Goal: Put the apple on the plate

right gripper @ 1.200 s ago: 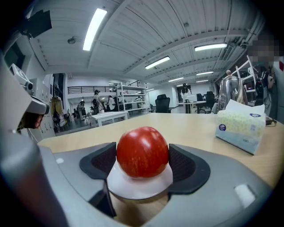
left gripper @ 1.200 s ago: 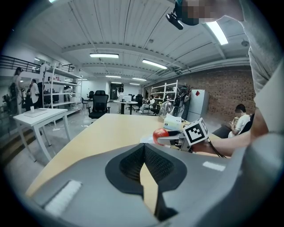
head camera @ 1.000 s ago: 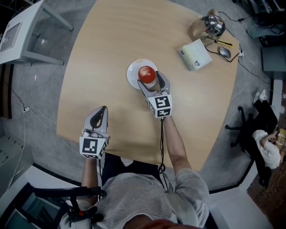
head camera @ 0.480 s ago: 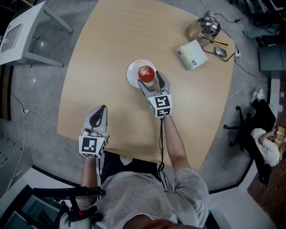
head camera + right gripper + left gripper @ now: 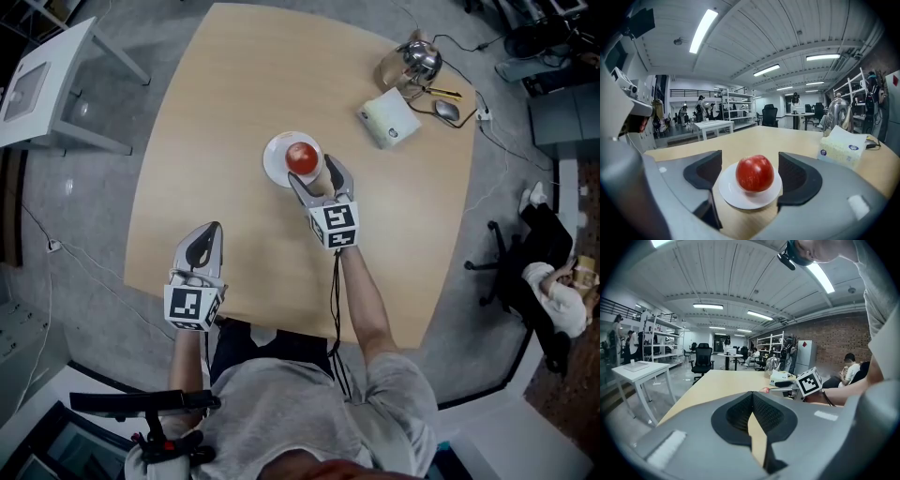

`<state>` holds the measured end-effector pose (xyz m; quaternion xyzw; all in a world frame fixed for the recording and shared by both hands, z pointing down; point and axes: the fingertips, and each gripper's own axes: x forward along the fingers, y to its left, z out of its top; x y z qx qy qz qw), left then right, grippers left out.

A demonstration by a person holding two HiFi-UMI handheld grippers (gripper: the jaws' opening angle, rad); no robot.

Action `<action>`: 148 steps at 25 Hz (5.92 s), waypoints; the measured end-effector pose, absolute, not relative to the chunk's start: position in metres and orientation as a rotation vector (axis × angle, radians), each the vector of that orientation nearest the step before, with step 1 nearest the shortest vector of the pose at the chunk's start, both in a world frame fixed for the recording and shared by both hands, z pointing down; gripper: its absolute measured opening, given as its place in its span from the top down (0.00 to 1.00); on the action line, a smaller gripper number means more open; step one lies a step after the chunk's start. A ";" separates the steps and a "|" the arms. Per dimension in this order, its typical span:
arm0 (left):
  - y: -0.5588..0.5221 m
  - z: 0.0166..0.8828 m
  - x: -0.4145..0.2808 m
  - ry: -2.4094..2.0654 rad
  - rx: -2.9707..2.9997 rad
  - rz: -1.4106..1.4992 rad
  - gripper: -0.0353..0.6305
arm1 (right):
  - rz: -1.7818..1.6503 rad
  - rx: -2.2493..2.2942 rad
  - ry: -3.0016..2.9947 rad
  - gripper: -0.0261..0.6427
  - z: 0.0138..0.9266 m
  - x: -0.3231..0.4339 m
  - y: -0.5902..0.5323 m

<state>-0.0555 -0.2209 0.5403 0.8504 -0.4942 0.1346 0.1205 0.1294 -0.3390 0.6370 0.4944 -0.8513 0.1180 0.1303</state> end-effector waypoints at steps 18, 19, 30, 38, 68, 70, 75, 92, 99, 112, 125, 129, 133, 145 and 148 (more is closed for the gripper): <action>-0.221 0.527 -0.054 -1.421 2.554 0.339 0.92 | 0.306 1.502 -2.459 0.43 0.614 0.140 -0.313; -0.220 0.525 -0.054 -1.420 2.558 0.335 0.92 | 0.305 1.506 -2.458 0.43 0.611 0.140 -0.310; -0.199 0.484 -0.073 -1.402 2.582 0.325 0.92 | 0.322 1.562 -2.436 0.47 0.566 0.131 -0.270; -0.191 0.483 -0.069 -1.352 2.618 0.310 0.92 | 0.319 1.612 -2.416 0.49 0.558 0.133 -0.248; -0.162 0.464 -0.063 -1.218 2.733 0.184 0.92 | 0.283 1.862 -2.337 0.63 0.515 0.153 -0.160; -0.162 0.467 -0.063 -1.214 2.735 0.180 0.92 | 0.279 1.873 -2.335 0.64 0.515 0.153 -0.157; -0.156 0.460 -0.061 -1.196 2.745 0.170 0.92 | 0.265 1.894 -2.335 0.66 0.503 0.151 -0.143; -0.126 0.431 -0.048 -1.105 2.825 0.159 0.92 | 0.252 2.046 -2.298 0.73 0.465 0.158 -0.079; -0.115 0.423 -0.044 -1.062 2.863 0.155 0.92 | 0.228 2.089 -2.285 0.73 0.456 0.155 -0.059; -0.094 0.416 -0.034 -0.968 2.916 0.134 0.92 | 0.198 2.197 -2.234 0.78 0.444 0.154 -0.022; -0.088 0.413 -0.035 -0.946 2.937 0.123 0.92 | 0.192 2.249 -2.220 0.86 0.437 0.152 -0.004; -0.084 0.410 -0.036 -0.941 2.940 0.119 0.92 | 0.185 2.272 -2.207 0.90 0.433 0.154 0.003; -0.085 0.409 -0.037 -0.940 2.941 0.114 0.92 | 0.180 2.288 -2.197 0.92 0.432 0.155 0.006; -0.084 0.411 -0.037 -0.933 2.951 0.104 0.92 | 0.176 2.289 -2.195 0.95 0.436 0.152 0.013; -0.084 0.411 -0.038 -0.934 2.951 0.104 0.92 | 0.172 2.294 -2.196 0.95 0.435 0.151 0.012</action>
